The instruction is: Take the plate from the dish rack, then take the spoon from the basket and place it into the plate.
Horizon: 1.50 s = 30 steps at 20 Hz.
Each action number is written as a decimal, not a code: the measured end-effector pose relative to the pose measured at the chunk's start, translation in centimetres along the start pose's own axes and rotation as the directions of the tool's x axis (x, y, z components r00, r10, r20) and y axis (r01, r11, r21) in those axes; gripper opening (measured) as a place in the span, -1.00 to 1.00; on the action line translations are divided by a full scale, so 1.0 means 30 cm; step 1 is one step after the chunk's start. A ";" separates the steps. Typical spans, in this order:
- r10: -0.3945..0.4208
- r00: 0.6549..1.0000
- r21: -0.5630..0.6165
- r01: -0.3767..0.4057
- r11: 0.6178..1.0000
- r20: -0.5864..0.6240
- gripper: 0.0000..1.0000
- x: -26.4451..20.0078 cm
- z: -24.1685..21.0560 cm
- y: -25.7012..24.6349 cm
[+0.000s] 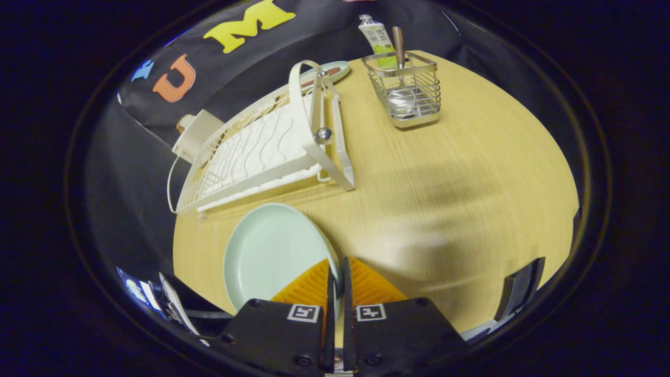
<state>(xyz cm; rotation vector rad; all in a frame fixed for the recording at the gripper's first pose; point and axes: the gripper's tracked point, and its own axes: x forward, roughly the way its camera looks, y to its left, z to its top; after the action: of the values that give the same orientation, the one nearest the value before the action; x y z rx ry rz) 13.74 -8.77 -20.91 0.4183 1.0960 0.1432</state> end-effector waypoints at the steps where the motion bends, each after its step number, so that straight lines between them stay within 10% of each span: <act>1: 0.007 1.000 0.009 -0.007 1.000 0.009 -0.75 0.005 0.004 -0.001; 11: -0.031 0.950 -0.099 0.065 0.993 0.311 1.00 -0.109 0.154 -0.103; 30: 0.048 0.708 -0.276 0.211 0.938 0.704 0.98 -0.246 0.753 -0.197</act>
<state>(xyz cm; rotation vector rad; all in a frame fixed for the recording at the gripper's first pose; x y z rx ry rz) 29.83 -22.34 -8.36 0.0795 0.3043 0.0753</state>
